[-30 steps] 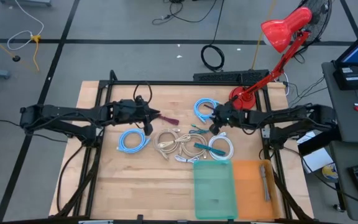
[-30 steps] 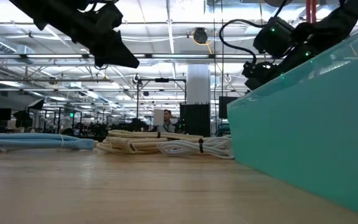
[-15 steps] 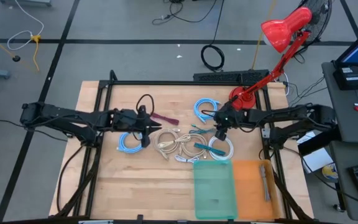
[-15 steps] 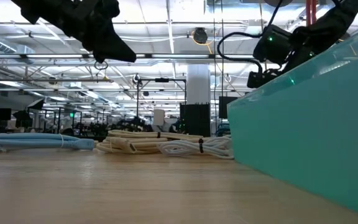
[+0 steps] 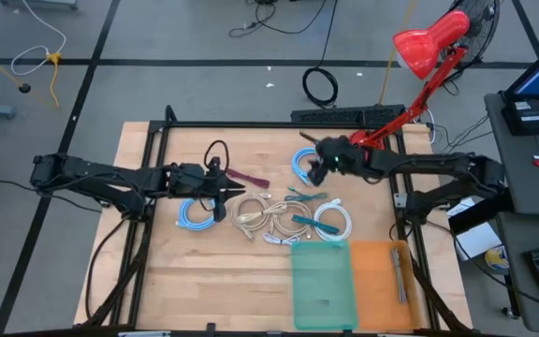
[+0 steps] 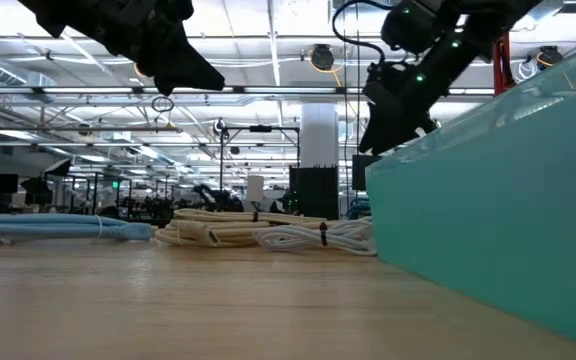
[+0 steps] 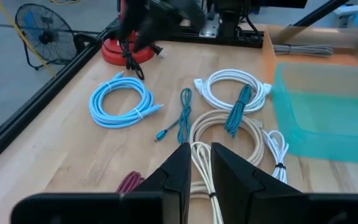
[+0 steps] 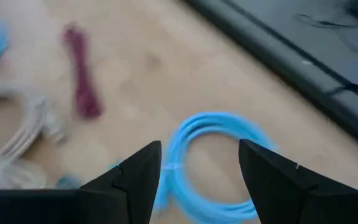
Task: Pick & Place USB Port
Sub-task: Put the light blue charger cable into the blue bin
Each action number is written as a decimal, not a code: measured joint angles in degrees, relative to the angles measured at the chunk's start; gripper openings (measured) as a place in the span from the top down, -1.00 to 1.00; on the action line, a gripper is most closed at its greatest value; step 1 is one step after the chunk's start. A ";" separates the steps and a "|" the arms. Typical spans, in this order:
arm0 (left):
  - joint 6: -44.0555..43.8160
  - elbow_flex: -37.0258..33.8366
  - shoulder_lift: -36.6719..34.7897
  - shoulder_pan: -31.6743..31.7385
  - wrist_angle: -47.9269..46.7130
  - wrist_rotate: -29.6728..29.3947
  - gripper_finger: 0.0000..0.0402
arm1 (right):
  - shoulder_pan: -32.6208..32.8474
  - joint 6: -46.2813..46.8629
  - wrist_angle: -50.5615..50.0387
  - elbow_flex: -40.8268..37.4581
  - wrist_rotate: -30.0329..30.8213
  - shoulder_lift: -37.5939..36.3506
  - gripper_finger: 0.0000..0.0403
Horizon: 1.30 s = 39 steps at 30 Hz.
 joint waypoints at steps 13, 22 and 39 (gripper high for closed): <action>-0.03 0.00 0.00 -0.15 -4.25 0.04 0.67 | -9.16 -1.26 -18.80 19.58 -2.26 22.95 -0.04; -0.16 0.00 0.00 -1.89 -5.74 0.09 0.67 | -12.34 -2.51 -26.24 21.98 0.73 29.19 -0.04; 0.63 0.00 0.00 -2.36 -5.14 0.17 0.67 | -13.01 -2.47 -18.15 16.63 0.49 29.00 -0.04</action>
